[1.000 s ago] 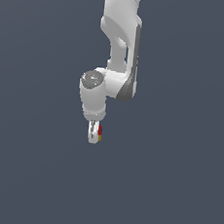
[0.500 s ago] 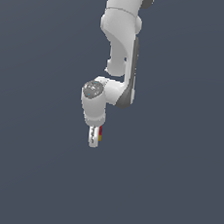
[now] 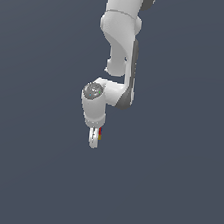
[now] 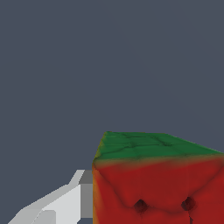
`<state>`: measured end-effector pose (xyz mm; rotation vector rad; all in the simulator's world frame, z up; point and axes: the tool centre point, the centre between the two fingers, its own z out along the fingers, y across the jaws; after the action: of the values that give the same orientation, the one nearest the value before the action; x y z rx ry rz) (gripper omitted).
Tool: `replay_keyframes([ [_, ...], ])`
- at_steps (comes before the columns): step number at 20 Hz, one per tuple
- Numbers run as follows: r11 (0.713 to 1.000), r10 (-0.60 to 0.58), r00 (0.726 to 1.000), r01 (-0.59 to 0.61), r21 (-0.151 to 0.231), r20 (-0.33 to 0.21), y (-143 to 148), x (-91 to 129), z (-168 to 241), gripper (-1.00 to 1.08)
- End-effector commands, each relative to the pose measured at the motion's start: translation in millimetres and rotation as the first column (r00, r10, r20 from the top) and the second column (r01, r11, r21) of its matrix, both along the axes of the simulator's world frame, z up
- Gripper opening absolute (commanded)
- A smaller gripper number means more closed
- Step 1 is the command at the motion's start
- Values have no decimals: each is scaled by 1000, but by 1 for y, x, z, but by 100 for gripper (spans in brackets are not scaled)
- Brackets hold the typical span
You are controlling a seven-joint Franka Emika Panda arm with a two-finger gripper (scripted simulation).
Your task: Pick up the object and move it to a goal position.
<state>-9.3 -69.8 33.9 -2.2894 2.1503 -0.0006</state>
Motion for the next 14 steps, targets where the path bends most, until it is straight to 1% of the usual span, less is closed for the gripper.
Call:
replay_keyframes([
  [1,1000,0,1000,0,0,-1,0,0,-1,-100],
  [8,1000,0,1000,0,0,0,1,0,5,-100],
  [14,1000,-1,1000,1,1,0,4,-2,28,-100],
])
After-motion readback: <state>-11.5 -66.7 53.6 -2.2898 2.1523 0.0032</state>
